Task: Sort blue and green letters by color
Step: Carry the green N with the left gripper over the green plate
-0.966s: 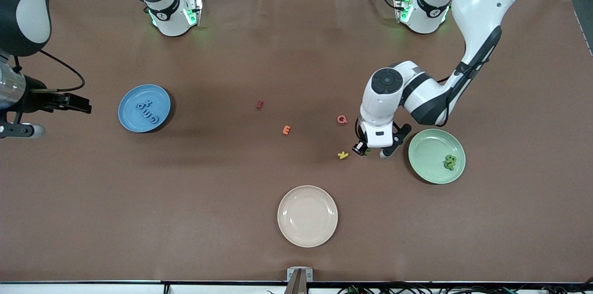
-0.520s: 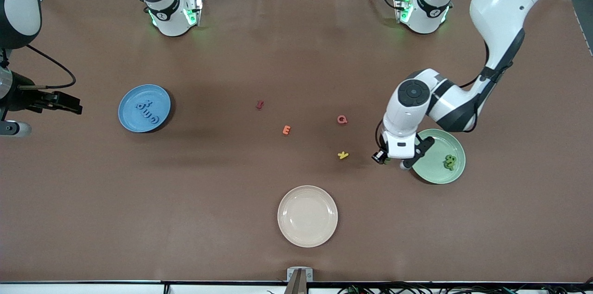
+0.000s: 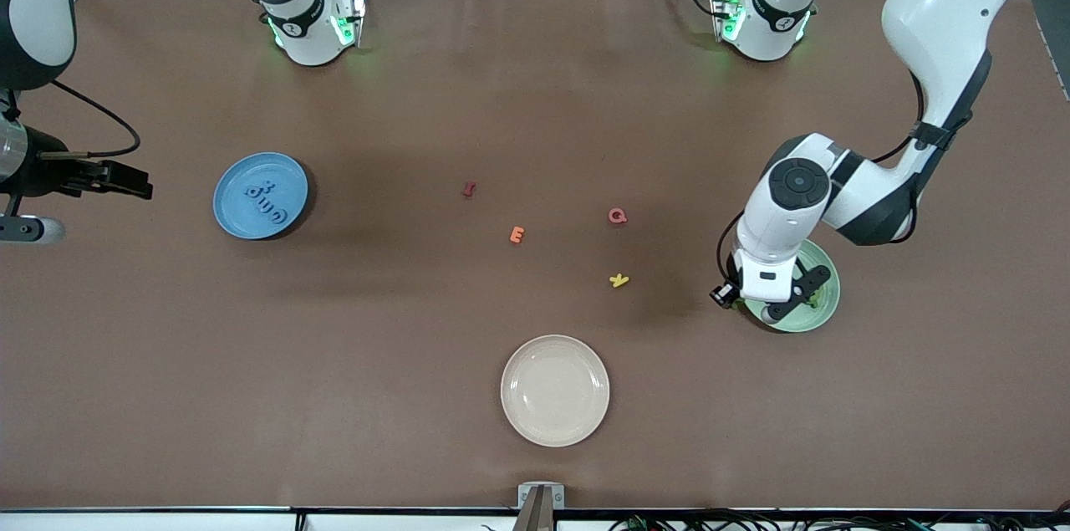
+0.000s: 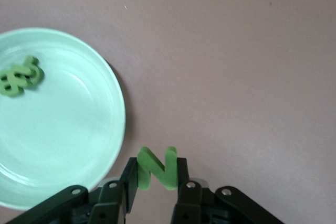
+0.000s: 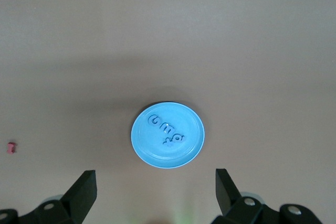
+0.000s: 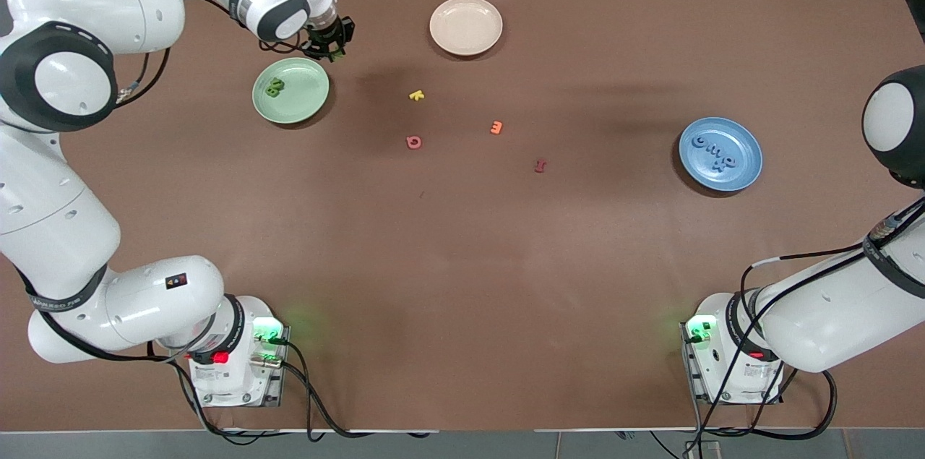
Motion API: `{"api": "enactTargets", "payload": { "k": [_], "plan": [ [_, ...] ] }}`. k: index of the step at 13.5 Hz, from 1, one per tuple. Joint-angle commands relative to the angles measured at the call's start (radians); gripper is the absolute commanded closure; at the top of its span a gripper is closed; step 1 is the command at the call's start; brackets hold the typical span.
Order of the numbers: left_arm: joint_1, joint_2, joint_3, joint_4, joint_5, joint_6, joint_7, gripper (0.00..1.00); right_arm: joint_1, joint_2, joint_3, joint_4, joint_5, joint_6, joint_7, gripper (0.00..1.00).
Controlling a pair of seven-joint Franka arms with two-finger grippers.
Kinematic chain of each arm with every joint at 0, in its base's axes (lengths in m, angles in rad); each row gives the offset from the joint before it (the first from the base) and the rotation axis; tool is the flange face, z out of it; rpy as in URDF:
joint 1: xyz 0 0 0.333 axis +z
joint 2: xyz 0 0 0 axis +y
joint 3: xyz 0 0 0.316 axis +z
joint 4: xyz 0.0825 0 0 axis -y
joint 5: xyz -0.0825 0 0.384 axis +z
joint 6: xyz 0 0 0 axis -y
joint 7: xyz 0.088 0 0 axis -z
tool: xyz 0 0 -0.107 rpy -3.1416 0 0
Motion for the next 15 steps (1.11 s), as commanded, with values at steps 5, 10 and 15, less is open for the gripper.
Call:
{"api": "enactTargets", "payload": {
  "k": [5, 10, 15],
  "plan": [
    [0.100, -0.020, -0.009, -0.013, 0.007, -0.015, 0.202, 1.00, -0.407, -0.144, 0.445, -0.052, -0.059, -0.017, -0.005, 0.00],
    [0.149, -0.012, -0.008, -0.020, 0.006, -0.015, 0.328, 1.00, -0.555, -0.220, 0.592, -0.122, -0.062, -0.005, -0.005, 0.00],
    [0.200, 0.014, -0.002, -0.039, 0.006, -0.015, 0.470, 1.00, -0.578, -0.246, 0.625, -0.130, -0.068, -0.005, -0.007, 0.00]
  ]
}}
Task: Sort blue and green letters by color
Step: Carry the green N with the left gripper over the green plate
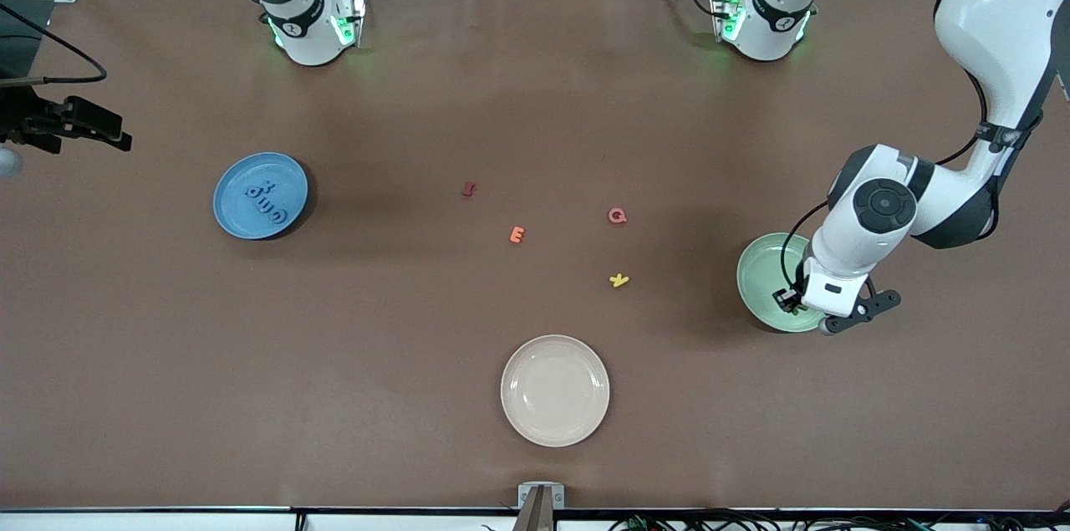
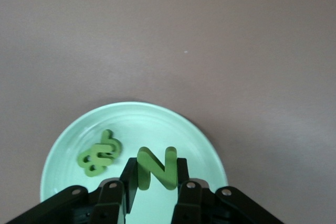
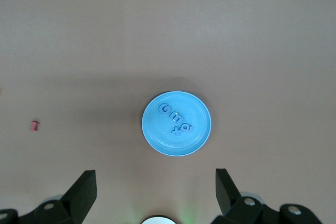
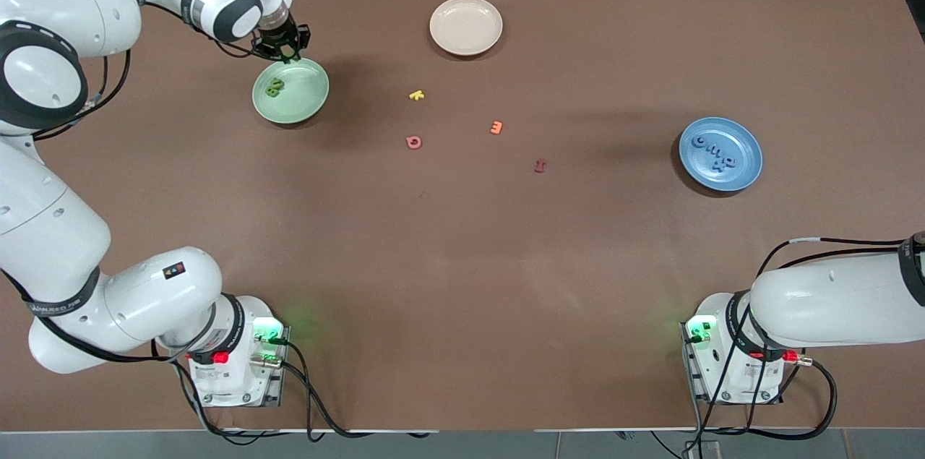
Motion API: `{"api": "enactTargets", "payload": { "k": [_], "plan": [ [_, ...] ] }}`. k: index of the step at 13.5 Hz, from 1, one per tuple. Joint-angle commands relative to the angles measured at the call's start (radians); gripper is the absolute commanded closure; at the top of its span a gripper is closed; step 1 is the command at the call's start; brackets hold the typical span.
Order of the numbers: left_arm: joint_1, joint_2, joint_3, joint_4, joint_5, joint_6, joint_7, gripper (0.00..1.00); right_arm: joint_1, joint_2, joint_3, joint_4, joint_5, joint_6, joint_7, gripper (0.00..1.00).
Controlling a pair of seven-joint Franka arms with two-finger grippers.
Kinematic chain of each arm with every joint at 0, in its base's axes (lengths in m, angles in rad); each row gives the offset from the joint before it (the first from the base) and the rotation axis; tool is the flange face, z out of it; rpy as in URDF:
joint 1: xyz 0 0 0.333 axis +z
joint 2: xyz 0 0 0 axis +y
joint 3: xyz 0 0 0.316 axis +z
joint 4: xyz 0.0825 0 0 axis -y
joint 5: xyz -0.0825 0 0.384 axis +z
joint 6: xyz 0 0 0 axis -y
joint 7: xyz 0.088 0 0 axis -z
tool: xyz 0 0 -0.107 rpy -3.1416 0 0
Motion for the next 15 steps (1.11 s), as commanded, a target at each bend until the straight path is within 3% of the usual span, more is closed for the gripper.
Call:
{"api": "enactTargets", "payload": {
  "k": [1, 11, 15],
  "plan": [
    [0.052, 0.013, -0.006, -0.015, 0.006, -0.006, 0.079, 1.00, -0.019, -0.050, 0.027, -0.039, -0.022, 0.008, -0.002, 0.00],
    [0.113, 0.046, -0.005, -0.041, 0.015, -0.004, 0.167, 0.96, -0.007, -0.151, 0.028, -0.090, -0.030, 0.000, -0.005, 0.00],
    [0.118, 0.053, -0.005, -0.036, 0.016, -0.004, 0.165, 0.93, -0.002, -0.149, 0.028, -0.091, -0.030, 0.005, -0.008, 0.00]
  ]
}}
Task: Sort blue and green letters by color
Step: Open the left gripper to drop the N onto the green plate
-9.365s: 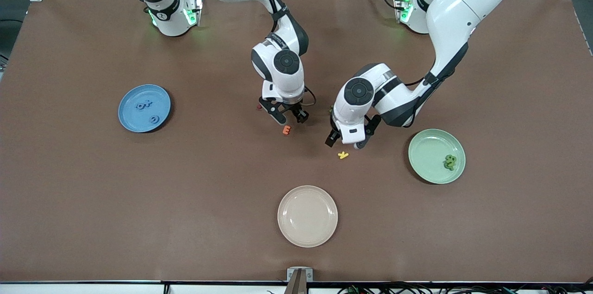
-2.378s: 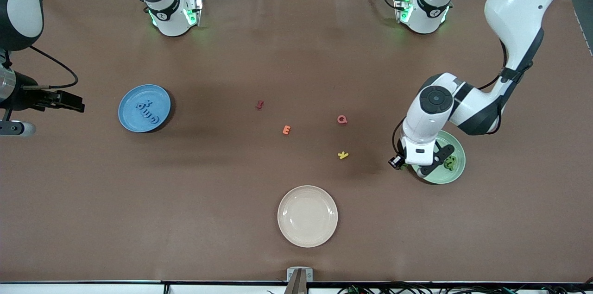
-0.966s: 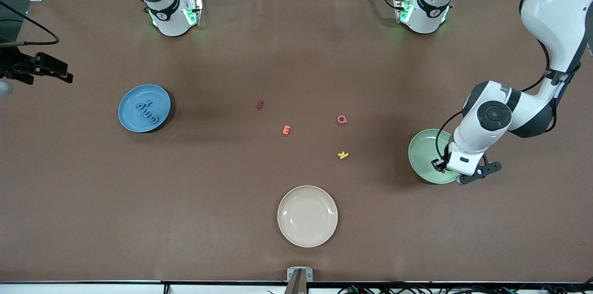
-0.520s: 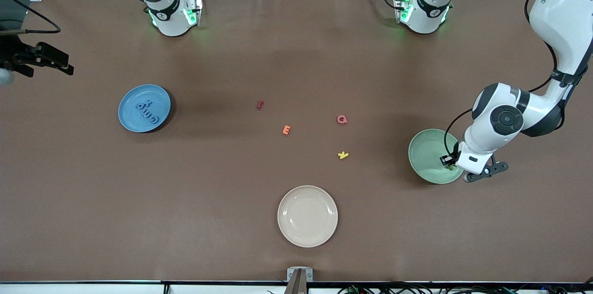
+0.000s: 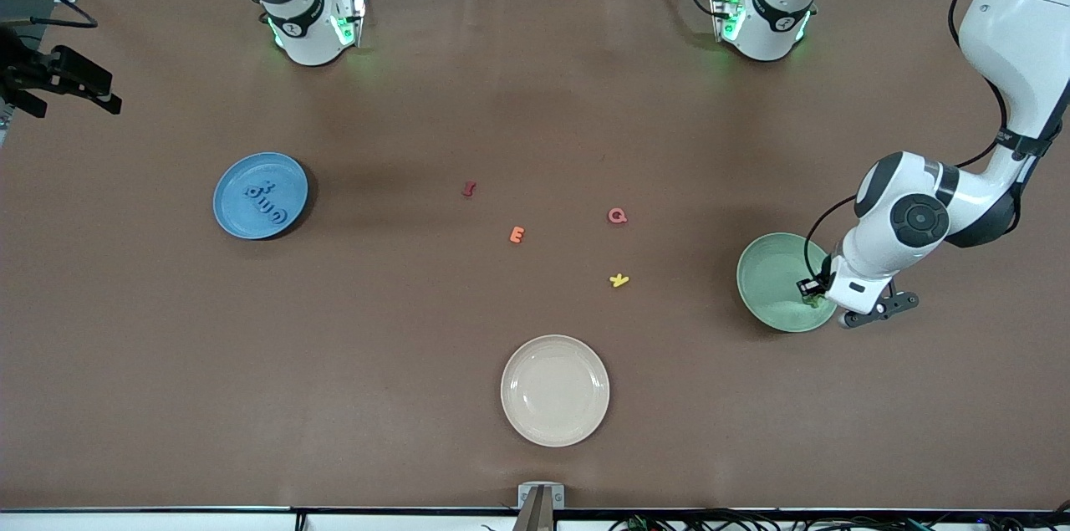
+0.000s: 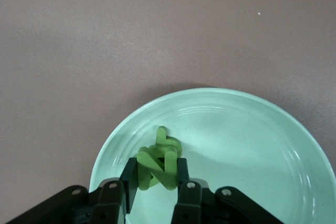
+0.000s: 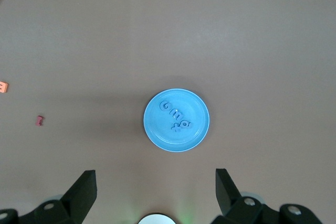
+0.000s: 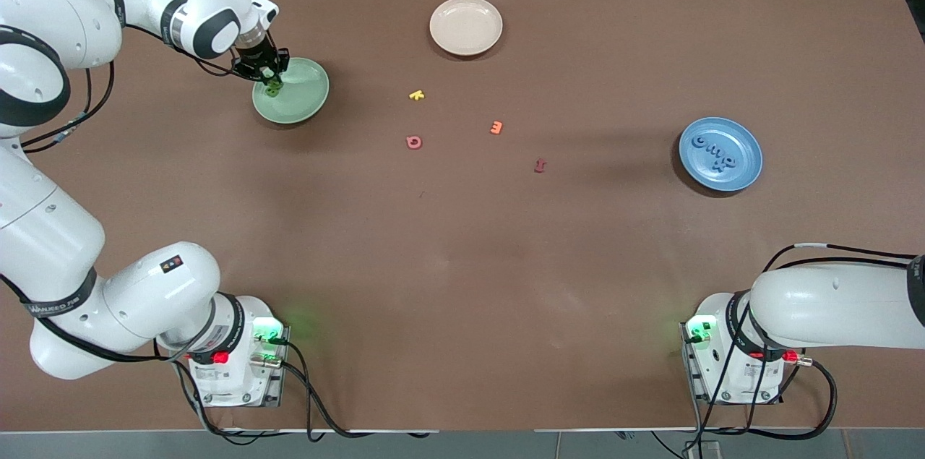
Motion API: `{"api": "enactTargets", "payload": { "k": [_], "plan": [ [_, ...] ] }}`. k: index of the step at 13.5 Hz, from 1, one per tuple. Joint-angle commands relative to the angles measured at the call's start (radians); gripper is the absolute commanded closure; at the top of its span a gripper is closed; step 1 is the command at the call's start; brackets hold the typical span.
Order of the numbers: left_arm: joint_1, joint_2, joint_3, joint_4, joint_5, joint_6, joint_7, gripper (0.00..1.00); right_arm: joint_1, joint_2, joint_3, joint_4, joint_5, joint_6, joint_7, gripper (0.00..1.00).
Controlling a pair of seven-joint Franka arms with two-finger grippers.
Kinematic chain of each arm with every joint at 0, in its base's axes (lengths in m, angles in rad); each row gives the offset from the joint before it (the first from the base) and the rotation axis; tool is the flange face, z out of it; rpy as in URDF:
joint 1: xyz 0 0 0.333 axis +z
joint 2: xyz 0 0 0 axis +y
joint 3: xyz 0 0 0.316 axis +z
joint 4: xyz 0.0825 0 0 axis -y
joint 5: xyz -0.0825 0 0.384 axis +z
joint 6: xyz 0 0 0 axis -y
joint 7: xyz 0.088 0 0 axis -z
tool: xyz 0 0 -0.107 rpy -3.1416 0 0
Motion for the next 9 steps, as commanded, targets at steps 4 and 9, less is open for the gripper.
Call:
{"api": "enactTargets", "payload": {
  "k": [4, 9],
  "plan": [
    [0.010, 0.022, -0.002, 0.020, 0.018, -0.003, 0.005, 0.73, -0.003, -0.021, 0.009, -0.024, -0.049, 0.010, -0.014, 0.00],
    [0.008, 0.008, -0.002, 0.024, 0.018, -0.003, 0.025, 0.00, -0.006, -0.023, 0.006, -0.025, -0.028, 0.004, 0.035, 0.00]
  ]
}}
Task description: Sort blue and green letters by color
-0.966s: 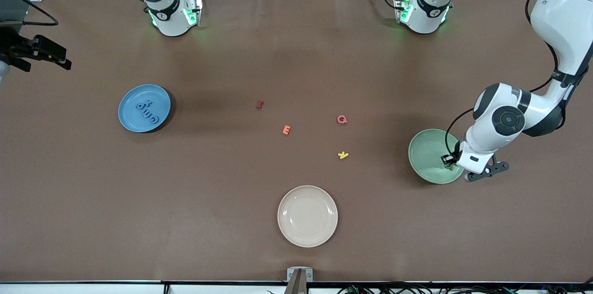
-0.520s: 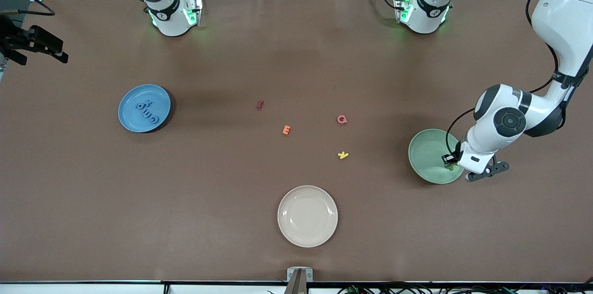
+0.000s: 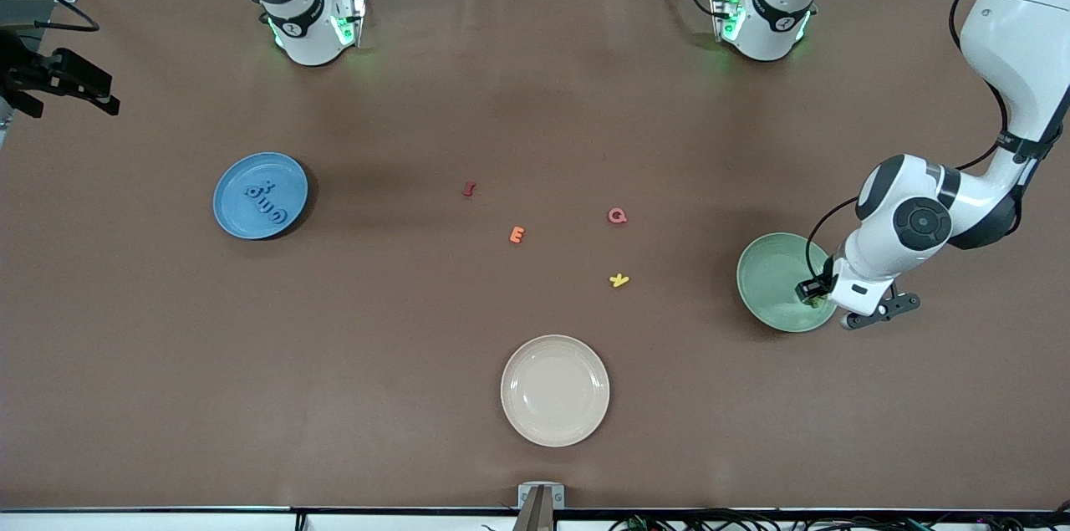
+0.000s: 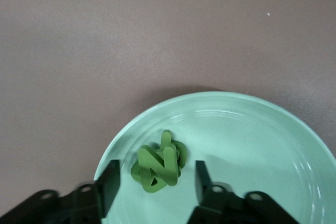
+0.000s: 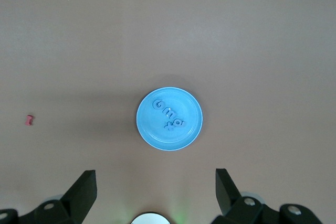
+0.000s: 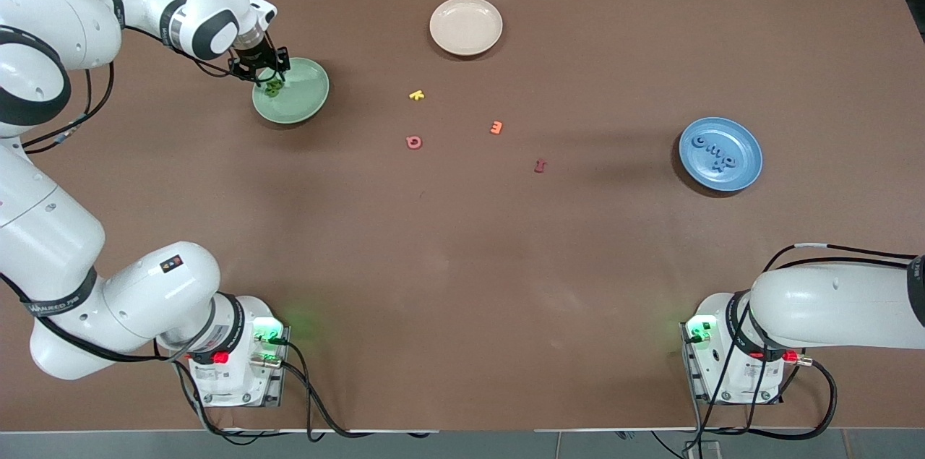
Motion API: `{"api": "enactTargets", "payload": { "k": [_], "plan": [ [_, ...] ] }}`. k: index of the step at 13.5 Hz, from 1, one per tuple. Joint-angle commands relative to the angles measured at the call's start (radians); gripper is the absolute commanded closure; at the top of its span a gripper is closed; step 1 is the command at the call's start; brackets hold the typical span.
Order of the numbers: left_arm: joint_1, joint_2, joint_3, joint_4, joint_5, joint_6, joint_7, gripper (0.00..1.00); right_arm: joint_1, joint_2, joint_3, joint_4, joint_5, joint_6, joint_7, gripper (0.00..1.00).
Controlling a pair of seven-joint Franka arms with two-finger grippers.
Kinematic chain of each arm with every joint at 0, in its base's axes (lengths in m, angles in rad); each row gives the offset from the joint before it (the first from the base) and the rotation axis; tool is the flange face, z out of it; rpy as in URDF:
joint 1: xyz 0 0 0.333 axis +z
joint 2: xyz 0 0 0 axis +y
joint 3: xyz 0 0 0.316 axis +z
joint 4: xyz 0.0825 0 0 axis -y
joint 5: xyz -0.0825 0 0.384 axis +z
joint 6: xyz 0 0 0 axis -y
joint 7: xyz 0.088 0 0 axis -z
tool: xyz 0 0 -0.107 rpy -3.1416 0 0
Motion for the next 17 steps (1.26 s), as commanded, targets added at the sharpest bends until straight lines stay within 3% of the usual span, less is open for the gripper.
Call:
{"api": "enactTargets", "payload": {
  "k": [1, 3, 6, 11, 17],
  "plan": [
    [0.004, -0.017, -0.011, 0.017, 0.018, -0.005, 0.018, 0.00, -0.006, -0.023, 0.002, -0.020, 0.016, -0.001, 0.043, 0.00],
    [-0.004, -0.043, -0.023, 0.031, 0.016, -0.022, 0.021, 0.00, -0.009, -0.023, 0.002, -0.020, 0.019, 0.001, 0.043, 0.00],
    [-0.033, -0.035, -0.121, 0.151, 0.004, -0.221, 0.037, 0.00, -0.011, -0.024, -0.008, -0.020, 0.052, 0.004, 0.034, 0.00],
    [-0.021, -0.072, -0.236, 0.240, -0.005, -0.391, 0.038, 0.00, -0.009, -0.024, -0.007, -0.019, 0.052, 0.010, 0.034, 0.00],
    [-0.019, -0.072, -0.357, 0.499, -0.028, -0.732, 0.076, 0.00, -0.008, -0.023, -0.007, -0.019, 0.052, 0.021, 0.034, 0.00]
  ]
}}
